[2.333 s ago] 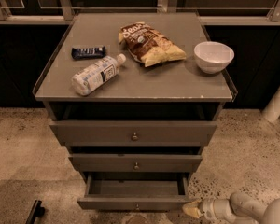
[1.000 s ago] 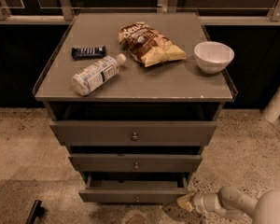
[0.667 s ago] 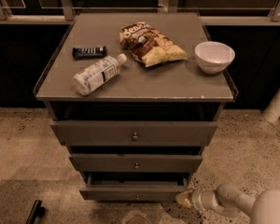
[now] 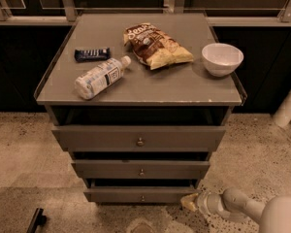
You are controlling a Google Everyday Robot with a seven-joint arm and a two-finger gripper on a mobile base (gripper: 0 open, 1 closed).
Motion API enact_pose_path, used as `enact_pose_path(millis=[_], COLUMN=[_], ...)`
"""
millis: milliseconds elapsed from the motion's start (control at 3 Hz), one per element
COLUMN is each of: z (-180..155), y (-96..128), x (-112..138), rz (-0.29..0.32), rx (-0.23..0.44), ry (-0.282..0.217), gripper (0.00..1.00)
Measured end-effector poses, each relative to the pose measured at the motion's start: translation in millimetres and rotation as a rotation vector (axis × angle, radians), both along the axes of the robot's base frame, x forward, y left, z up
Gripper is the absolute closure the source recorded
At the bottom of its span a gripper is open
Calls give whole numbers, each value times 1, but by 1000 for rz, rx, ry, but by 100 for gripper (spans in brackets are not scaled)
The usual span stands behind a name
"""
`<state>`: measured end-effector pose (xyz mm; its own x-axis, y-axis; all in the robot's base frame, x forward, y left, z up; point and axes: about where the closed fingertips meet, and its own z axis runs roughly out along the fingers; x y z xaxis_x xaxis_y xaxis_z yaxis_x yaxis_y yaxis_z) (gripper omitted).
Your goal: Close bottom drawer
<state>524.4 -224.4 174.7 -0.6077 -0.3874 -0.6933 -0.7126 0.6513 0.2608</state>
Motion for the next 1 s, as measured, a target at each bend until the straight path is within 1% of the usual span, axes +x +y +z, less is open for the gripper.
enact_pose_path(millis=[333,667,1000], z=[7,7,17], y=[15,15,27], x=[25,25,48], rz=[-5,-5,-13], rx=[15,15,43], ry=[-44,-44,-84], gripper=[100,100,100])
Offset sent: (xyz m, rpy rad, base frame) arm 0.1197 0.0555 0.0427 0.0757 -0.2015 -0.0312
